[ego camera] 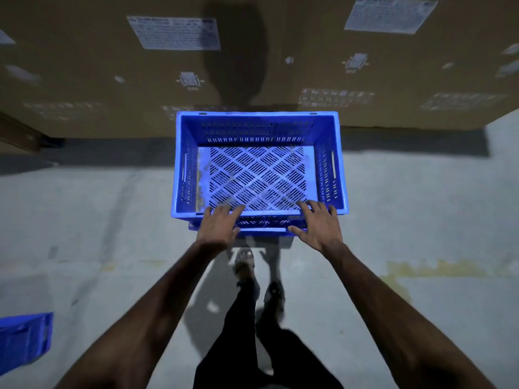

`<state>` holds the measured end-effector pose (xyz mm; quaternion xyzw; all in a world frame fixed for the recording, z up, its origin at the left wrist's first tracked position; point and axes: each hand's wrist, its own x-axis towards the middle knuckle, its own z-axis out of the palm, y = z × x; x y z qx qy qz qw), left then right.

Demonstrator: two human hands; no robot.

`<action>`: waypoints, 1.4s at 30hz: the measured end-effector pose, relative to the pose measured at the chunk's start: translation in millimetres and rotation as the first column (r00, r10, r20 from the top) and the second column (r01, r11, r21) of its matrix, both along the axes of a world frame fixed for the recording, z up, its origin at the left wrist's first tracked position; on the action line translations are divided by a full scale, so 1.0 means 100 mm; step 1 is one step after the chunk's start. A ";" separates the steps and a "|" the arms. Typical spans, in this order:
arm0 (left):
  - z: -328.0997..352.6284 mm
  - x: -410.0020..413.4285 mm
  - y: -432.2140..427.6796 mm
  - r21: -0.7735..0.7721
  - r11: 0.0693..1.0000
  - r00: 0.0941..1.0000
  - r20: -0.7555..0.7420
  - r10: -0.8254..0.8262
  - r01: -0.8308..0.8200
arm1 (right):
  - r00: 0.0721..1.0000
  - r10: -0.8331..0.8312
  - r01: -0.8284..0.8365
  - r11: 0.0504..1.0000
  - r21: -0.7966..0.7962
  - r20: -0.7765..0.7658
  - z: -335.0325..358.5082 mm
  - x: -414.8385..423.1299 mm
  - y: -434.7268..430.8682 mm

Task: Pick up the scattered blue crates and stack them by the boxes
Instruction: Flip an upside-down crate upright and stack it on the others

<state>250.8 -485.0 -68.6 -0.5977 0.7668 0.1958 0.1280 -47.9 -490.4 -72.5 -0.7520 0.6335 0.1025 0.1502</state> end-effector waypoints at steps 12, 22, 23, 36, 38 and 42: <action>-0.33 0.26 -0.11 -0.171 0.974 0.976 -0.185 0.113 -0.145 | 0.968 0.242 -0.252 0.927 -0.277 -0.071 -0.33 -0.05 -0.29; -0.37 0.31 -0.10 -0.221 0.965 0.968 -0.236 0.087 -0.141 | 0.898 0.439 -0.426 0.857 -0.291 -0.024 -0.39 -0.10 -0.37; -0.36 0.32 -0.08 -0.218 0.966 0.970 -0.227 0.089 -0.140 | 0.900 0.436 -0.422 0.859 -0.288 -0.019 -0.41 -0.10 -0.34; -0.31 0.30 0.14 -0.223 0.964 0.968 -0.236 0.091 -0.145 | 0.929 0.370 -0.357 0.892 -0.277 -0.008 -0.41 -0.07 -0.08; -0.33 0.19 0.26 -0.216 0.957 0.960 -0.240 0.143 -0.196 | 0.923 0.384 -0.375 0.900 -0.224 -0.002 -0.36 -0.15 -0.18; -0.31 0.20 0.29 -0.183 0.964 0.962 -0.227 0.151 -0.195 | 0.917 0.398 -0.386 0.897 -0.216 0.012 -0.34 -0.13 -0.18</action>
